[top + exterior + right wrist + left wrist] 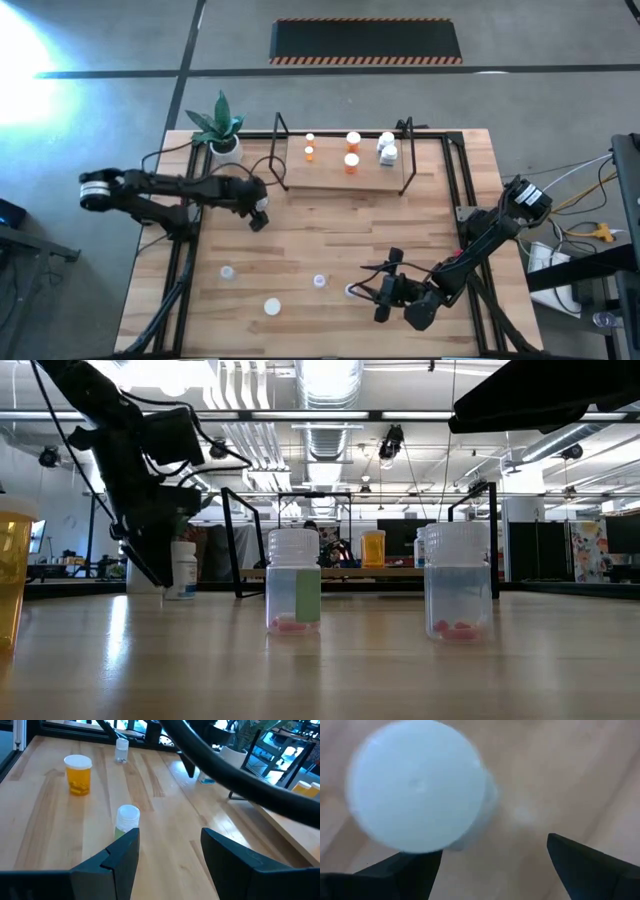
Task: Pick and place medicine bottles onto shelf by color
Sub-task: Put the white medicine bottle on the shelf aligned with the other white medicine bottles
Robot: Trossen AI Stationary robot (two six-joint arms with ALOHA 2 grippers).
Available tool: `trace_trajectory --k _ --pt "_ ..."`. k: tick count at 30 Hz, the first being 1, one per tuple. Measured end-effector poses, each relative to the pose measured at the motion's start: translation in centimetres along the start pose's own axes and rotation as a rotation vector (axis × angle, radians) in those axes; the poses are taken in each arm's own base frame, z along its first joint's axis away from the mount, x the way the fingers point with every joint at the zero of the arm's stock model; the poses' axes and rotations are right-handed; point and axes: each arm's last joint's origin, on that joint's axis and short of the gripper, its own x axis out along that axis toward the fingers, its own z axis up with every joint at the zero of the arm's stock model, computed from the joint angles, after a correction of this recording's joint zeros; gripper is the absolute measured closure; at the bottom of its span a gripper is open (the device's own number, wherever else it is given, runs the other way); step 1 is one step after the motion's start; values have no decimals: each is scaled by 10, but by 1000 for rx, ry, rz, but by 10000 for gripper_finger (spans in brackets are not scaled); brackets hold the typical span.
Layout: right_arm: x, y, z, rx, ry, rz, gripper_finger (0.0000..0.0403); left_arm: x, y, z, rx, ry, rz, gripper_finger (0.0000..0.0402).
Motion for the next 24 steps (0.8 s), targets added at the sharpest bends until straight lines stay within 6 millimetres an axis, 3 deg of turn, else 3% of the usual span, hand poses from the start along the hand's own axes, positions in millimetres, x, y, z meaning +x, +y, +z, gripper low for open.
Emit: trace_trajectory --k 6,15,24 --pt "0 0 0 1 0 1 200 1 -2 -5 -161 -116 215 66" --pt "0 0 0 1 -1 1 200 17 -4 -6 -355 -402 87 66" --pt "0 0 0 2 -1 1 200 21 2 -14 -409 -493 197 66"
